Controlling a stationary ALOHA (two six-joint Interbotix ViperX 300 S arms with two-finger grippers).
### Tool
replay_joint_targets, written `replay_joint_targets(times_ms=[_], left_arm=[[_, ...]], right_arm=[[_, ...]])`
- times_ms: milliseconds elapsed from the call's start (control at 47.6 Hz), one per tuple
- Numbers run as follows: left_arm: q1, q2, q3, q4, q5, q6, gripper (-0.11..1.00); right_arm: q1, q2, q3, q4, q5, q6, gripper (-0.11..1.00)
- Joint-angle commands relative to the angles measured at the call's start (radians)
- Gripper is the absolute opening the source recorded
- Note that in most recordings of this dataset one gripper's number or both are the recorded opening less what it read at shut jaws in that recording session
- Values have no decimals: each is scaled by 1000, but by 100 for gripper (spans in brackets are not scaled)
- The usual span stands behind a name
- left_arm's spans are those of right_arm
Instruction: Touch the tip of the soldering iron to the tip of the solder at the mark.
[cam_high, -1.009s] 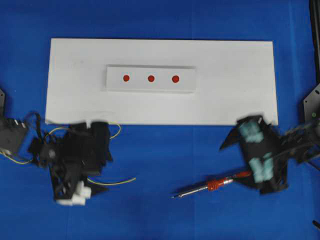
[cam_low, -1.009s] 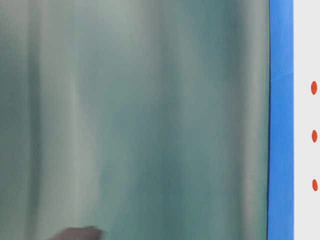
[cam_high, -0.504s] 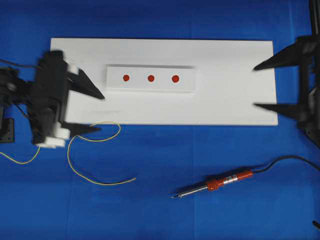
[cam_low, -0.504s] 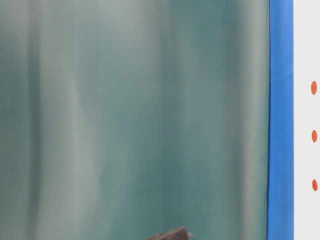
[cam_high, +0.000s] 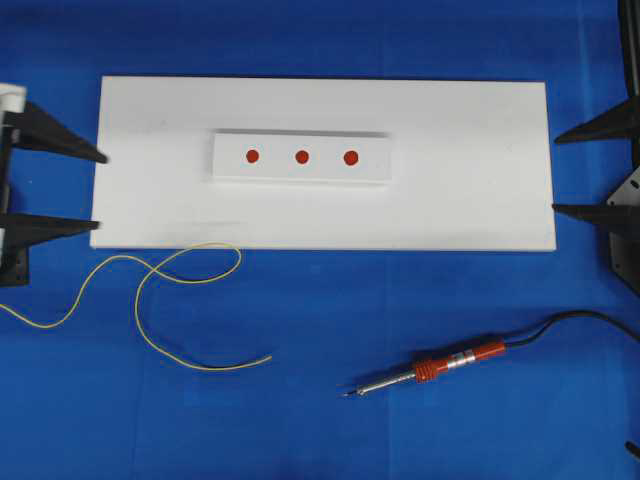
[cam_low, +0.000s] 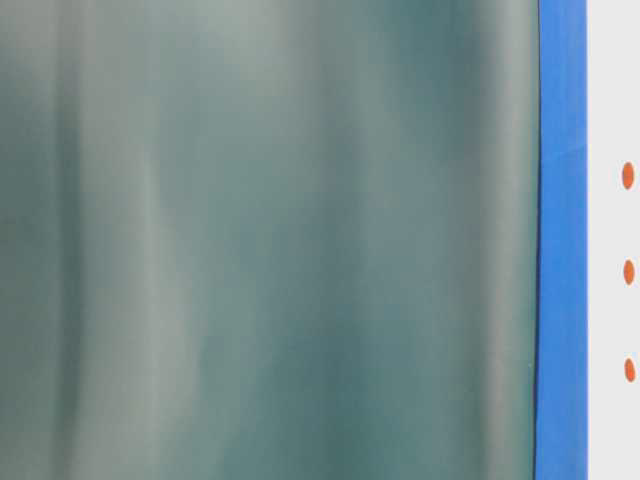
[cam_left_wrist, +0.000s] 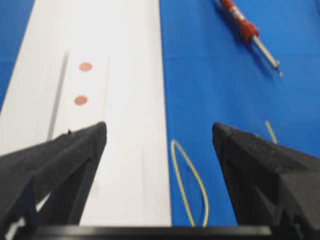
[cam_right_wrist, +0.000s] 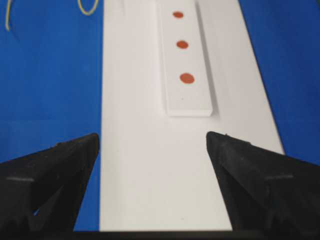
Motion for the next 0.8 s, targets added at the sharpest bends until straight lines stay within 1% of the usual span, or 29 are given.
replay_joint_targets(times_ms=[0,126,252,378,778], left_arm=[[12,-78,48,3,-15,-2,81],[28,-156,120,3,-17,-5,81],[37,-189,161,3,-25,-6,81],[38,-183,176,3,-25,-8,80],[40,-183,176,3,-20,-11,80]], right_arm=[[-8,6,26,0,-64,9,85],[-14,23,94,2,-190,41,85],[-23,51,120,2,-256,60,85],[-31,72,127,3,-272,61,85],[-32,75,129,2,-272,61,85]])
